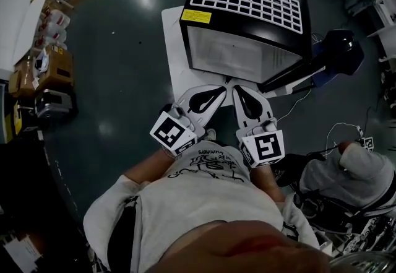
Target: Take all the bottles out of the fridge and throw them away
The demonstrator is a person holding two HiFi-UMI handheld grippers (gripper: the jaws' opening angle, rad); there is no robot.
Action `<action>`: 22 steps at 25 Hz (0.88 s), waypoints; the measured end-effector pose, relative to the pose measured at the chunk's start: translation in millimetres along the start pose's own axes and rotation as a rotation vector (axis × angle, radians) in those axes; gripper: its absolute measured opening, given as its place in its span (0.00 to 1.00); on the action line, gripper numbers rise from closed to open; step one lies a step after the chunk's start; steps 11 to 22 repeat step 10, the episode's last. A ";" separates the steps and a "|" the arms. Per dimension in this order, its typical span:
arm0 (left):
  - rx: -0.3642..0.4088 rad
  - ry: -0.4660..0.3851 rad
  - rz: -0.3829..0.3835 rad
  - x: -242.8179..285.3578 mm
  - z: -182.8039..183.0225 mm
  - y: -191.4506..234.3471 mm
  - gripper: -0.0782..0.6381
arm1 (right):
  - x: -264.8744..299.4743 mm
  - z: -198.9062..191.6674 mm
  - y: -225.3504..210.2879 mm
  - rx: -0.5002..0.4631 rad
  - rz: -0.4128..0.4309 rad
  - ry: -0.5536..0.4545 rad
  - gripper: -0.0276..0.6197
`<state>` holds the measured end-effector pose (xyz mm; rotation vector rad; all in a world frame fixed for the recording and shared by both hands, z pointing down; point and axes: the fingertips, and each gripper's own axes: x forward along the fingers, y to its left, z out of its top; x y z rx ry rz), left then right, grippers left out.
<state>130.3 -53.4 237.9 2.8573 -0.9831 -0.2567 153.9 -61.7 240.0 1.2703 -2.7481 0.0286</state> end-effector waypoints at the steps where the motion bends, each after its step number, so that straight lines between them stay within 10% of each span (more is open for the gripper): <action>1: -0.004 0.006 0.001 -0.2 -0.1 0.5 0.12 | 0.9 0.1 0.2 0.000 0.001 0.000 0.06; 22: 0.001 0.000 0.008 -2.0 1.6 6.5 0.12 | 5.4 2.5 1.2 -0.003 0.003 0.002 0.06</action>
